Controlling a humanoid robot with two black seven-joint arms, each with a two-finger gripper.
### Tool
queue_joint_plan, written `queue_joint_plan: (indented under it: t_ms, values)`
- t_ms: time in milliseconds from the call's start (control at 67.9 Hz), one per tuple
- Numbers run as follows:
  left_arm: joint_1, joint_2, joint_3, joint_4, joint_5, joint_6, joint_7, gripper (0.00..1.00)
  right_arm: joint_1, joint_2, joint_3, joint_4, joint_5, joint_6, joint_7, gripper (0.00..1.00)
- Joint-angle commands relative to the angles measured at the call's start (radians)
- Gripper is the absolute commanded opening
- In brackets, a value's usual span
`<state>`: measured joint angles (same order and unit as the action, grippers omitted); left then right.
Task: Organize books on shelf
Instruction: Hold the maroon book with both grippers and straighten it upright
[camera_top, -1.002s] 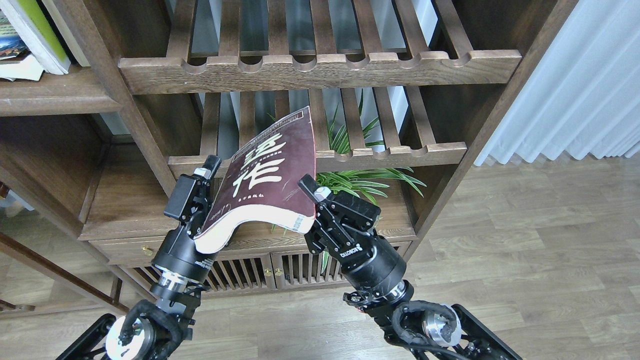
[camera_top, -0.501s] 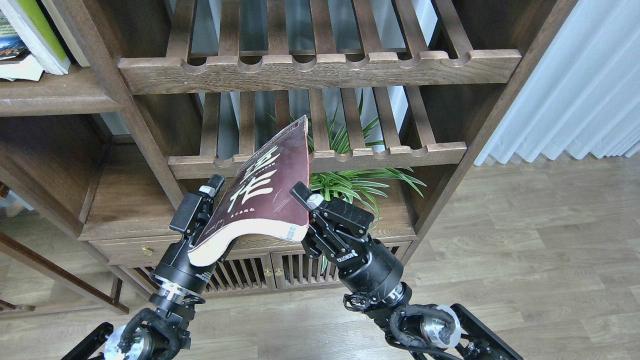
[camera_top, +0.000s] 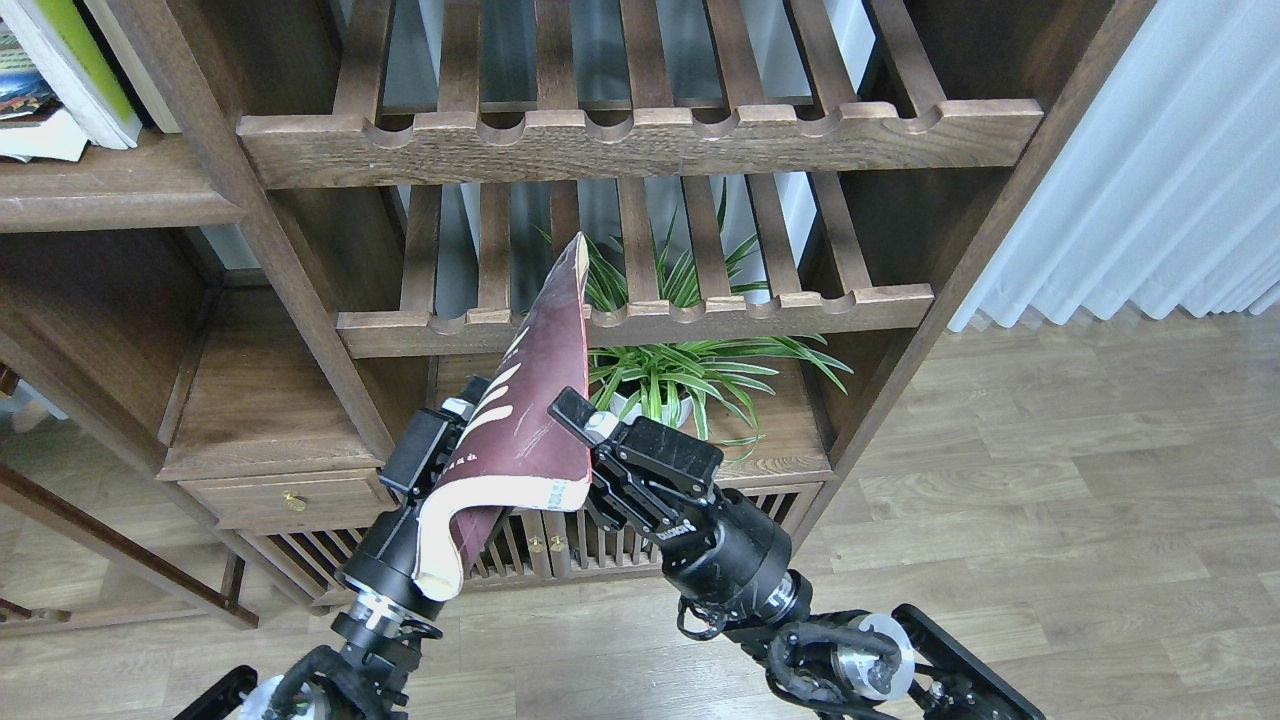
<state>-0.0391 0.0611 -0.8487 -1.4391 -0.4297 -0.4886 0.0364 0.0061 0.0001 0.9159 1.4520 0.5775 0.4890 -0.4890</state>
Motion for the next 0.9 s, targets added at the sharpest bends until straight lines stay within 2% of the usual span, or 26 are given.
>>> queue_joint_plan:
  t_ms: [0,177,383,692,884]
  values:
    - [-0.001,-0.006,-0.015,-0.001,-0.001,0.000,-0.010,1.00,0.000,0.000,0.000,0.005,0.050,0.000,0.000,0.01]
    - [0.014,-0.006,-0.082,-0.046,-0.006,0.000,-0.016,1.00,0.000,0.000,0.014,0.005,0.159,0.000,0.000,0.01]
    - [0.028,-0.004,-0.099,-0.092,-0.007,0.000,-0.016,1.00,0.000,0.000,0.014,0.004,0.199,0.000,0.000,0.01]
    - [0.050,-0.007,-0.107,-0.107,-0.009,0.000,-0.015,1.00,0.000,0.000,0.012,0.001,0.208,0.000,0.000,0.01]
    - [0.013,-0.038,-0.104,-0.103,-0.006,0.000,-0.012,0.98,-0.001,0.000,0.006,0.001,0.202,0.000,0.000,0.01]
